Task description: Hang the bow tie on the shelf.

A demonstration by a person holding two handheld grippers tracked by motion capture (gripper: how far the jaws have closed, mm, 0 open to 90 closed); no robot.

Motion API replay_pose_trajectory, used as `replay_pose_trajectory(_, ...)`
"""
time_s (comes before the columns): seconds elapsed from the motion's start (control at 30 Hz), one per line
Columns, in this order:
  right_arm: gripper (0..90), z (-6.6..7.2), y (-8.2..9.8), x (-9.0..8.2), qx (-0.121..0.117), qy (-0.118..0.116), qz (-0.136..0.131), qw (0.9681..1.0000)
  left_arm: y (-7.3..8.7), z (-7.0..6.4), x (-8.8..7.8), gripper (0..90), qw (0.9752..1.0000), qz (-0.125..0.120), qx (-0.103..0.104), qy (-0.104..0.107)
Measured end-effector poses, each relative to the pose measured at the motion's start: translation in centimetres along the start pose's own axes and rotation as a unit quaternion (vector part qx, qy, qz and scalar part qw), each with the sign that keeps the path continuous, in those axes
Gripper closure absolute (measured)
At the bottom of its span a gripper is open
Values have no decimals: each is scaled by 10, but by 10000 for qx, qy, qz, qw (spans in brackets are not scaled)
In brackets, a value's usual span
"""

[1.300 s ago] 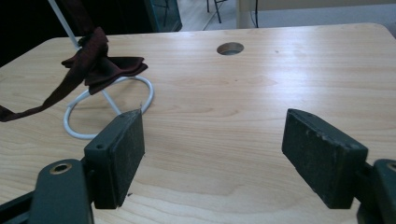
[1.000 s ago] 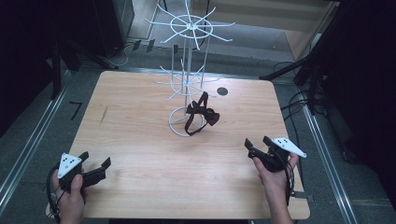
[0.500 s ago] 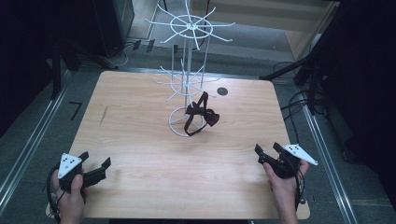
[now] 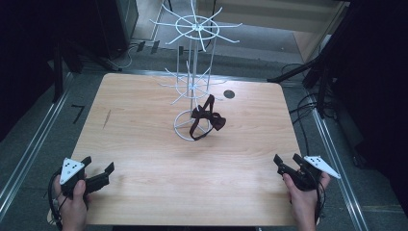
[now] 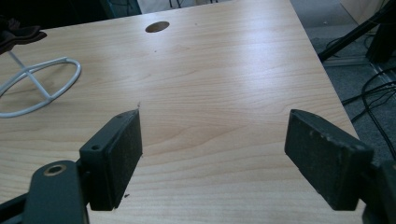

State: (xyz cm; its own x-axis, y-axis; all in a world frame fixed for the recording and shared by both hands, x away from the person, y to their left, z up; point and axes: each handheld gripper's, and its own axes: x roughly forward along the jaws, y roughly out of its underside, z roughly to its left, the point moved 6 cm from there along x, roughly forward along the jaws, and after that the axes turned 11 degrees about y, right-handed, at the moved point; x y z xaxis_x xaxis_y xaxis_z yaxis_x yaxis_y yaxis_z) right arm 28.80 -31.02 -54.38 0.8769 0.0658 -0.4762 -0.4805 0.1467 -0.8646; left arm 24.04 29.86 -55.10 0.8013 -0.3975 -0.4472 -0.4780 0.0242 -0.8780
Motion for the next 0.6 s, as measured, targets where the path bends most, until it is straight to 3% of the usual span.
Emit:
replay_pose_trajectory(0.2,154,-9,4,-6,-58,-147,-3,9999,0,0,0,141,10000,-6,-3,3)
replay_pose_trajectory(0.6,151,-31,16,-10,21,-9,71,10000,0,0,0,141,10000,-13,5,-4)
